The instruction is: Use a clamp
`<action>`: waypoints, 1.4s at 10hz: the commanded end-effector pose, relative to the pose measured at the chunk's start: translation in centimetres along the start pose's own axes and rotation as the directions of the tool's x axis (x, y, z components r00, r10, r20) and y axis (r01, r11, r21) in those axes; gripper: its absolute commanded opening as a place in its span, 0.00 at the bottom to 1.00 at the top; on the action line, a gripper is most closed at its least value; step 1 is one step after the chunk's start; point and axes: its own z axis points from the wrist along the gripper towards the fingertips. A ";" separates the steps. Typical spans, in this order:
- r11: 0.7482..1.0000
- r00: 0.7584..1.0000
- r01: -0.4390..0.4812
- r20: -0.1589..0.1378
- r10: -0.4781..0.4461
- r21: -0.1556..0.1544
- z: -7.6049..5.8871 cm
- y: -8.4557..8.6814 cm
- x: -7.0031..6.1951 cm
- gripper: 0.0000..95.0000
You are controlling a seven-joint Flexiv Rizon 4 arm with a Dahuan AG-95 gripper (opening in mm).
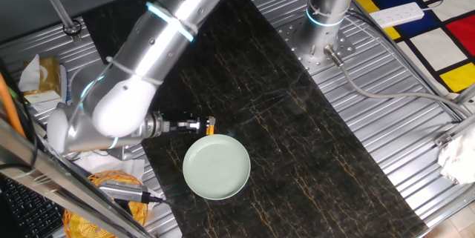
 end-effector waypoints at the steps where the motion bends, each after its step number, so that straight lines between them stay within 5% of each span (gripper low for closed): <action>1: 1.000 1.000 0.003 -0.004 -0.003 -0.006 0.1 0.2 0.1 0.00; 5: 0.999 0.998 -0.012 -0.067 0.009 -0.045 0.0 0.2 0.1 0.00; 11: 0.999 0.998 -0.012 -0.069 0.008 -0.049 -0.3 0.8 1.1 0.00; 14: 0.994 0.995 -0.081 -0.070 0.077 -0.067 -0.4 0.5 1.0 0.00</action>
